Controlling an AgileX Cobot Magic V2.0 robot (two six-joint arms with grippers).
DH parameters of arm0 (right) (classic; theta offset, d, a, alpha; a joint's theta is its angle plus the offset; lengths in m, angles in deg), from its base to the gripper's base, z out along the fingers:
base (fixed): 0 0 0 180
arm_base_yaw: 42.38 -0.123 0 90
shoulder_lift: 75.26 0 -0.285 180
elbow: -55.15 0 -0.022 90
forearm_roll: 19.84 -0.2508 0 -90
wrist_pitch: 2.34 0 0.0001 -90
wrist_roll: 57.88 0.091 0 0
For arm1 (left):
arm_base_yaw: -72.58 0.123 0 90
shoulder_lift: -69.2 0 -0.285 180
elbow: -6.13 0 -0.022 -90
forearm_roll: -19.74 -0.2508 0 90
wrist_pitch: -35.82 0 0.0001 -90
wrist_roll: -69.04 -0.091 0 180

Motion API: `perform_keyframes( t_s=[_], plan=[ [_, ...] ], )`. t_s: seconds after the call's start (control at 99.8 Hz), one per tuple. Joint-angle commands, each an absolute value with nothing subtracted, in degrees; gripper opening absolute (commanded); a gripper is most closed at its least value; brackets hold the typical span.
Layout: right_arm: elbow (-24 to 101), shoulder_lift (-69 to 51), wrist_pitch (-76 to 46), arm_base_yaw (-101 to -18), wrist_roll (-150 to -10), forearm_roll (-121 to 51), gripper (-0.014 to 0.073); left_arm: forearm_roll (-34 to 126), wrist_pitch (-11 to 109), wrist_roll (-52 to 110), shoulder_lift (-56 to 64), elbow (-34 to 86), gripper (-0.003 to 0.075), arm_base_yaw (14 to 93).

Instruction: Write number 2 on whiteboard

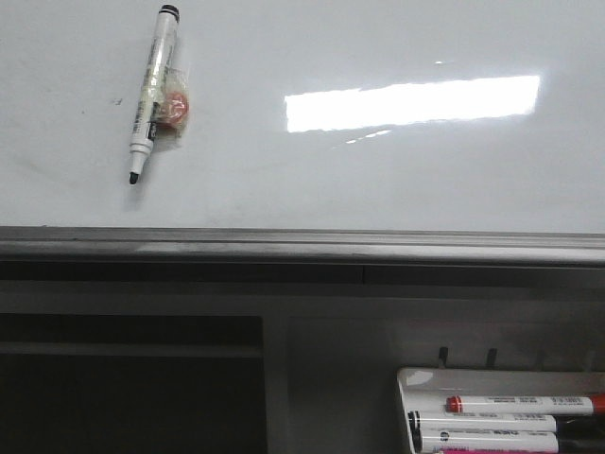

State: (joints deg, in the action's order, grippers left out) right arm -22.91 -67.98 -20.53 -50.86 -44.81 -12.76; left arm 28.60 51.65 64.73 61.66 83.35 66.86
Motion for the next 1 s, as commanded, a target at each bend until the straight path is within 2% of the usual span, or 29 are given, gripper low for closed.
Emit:
perform_keyframes(
  t_s=[0.0, 0.861, 0.992],
  plan=[
    [-24.31, -69.17, -19.41, -50.62, -44.93, -12.01, -0.0071, 28.73, 47.83, 65.23, 63.15, 84.06, -0.002, 66.85],
    [-24.31, -69.17, -19.41, -50.62, -44.93, -11.91, -0.0071, 28.73, 47.83, 65.23, 63.15, 84.06, -0.002, 66.85],
    [-24.31, -69.17, -15.47, -50.62, -44.93, -6.64, -0.0071, 28.73, 47.83, 65.23, 63.15, 84.06, -0.002, 66.85]
  ],
)
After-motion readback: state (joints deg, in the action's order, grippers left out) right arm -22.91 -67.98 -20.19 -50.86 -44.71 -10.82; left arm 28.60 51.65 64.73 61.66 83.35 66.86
